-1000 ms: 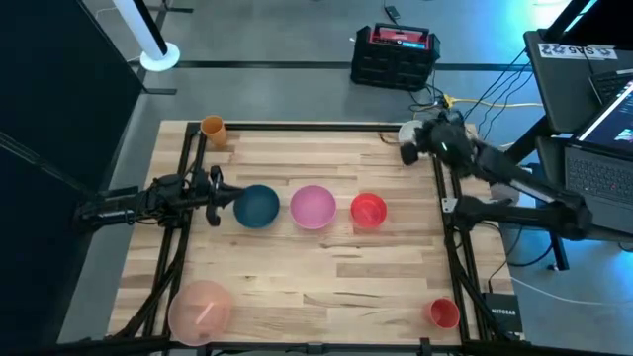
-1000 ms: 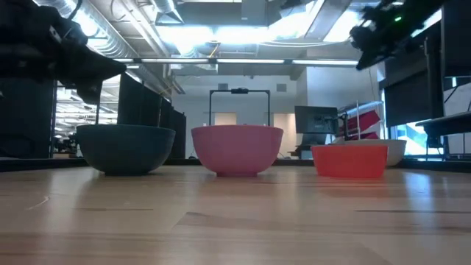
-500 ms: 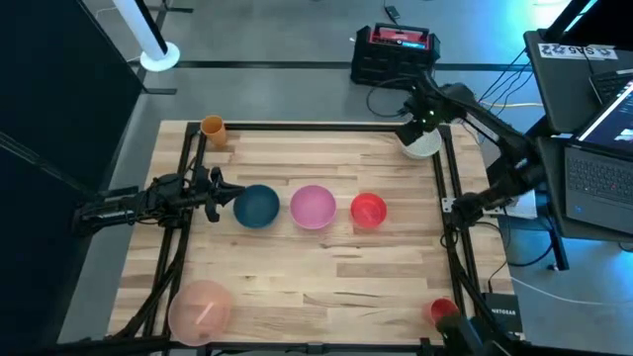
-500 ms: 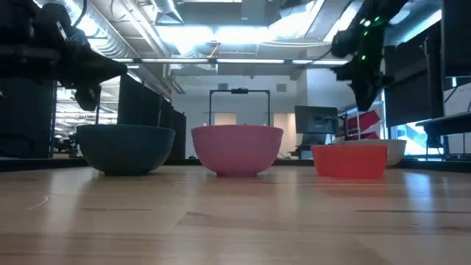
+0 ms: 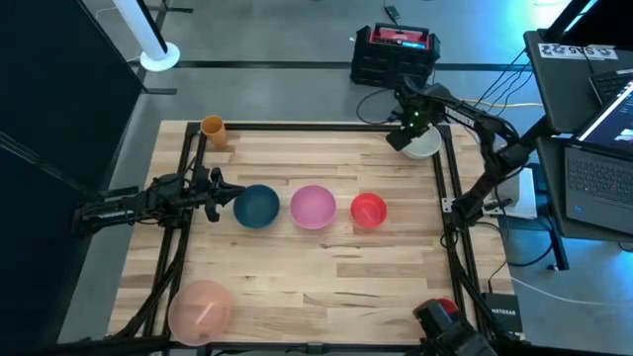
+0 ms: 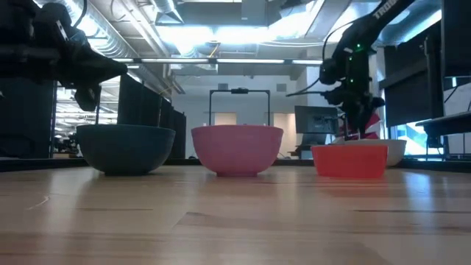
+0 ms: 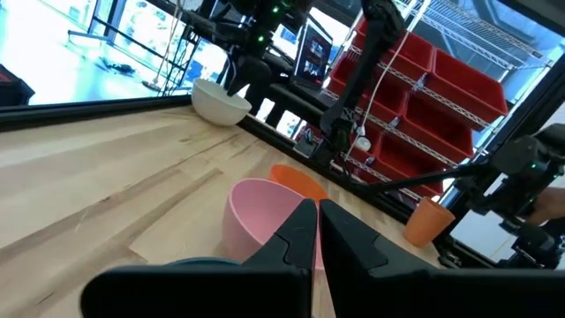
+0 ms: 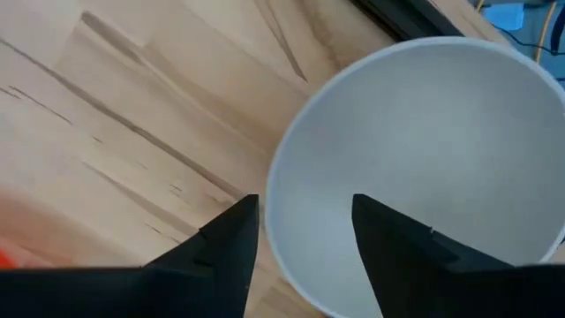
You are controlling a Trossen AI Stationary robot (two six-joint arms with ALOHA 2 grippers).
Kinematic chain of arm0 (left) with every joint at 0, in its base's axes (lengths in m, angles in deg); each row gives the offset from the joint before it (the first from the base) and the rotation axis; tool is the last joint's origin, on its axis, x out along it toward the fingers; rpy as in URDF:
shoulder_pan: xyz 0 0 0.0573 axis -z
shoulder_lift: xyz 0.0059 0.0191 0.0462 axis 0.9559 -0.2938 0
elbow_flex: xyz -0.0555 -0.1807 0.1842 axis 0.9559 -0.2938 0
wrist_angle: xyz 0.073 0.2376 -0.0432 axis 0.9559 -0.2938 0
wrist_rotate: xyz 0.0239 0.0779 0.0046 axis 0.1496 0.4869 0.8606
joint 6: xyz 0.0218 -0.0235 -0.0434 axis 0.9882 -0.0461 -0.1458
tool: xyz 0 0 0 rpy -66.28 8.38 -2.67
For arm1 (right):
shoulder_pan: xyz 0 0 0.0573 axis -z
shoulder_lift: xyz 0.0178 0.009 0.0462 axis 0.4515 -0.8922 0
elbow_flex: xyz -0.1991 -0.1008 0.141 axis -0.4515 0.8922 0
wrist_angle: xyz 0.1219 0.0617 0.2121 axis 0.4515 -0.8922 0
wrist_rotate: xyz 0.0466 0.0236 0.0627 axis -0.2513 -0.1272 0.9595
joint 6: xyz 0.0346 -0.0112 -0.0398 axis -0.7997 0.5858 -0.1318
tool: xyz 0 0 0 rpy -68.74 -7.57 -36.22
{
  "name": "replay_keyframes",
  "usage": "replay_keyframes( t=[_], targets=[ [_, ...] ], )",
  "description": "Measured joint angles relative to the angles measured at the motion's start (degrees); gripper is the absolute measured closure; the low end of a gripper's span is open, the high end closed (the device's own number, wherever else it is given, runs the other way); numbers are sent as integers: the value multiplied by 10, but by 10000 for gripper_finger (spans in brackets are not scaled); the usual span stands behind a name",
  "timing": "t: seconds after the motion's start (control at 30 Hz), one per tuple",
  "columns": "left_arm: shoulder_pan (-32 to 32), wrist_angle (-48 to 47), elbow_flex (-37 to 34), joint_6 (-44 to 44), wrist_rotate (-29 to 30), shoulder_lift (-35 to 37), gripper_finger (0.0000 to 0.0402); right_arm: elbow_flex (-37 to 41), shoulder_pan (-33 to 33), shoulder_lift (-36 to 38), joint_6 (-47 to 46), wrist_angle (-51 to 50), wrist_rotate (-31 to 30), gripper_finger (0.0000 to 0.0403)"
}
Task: Nest bowls inside each other
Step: Stack the white bowl on top of the pink bowl
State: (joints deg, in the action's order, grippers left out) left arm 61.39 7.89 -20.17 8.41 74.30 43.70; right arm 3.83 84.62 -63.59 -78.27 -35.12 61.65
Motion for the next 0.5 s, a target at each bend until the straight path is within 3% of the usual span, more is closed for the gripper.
replay_keyframes(
  t=[0.37, 0.5],
  targets=[
    [0, -1, 0, 2, 0, 0, 402, 68, -17, -18, 0, 48, -1, 231],
    [0, -1, 0, 1, 0, 0, 402, 68, -38, -18, 0, 51, -2, 265]
  ],
)
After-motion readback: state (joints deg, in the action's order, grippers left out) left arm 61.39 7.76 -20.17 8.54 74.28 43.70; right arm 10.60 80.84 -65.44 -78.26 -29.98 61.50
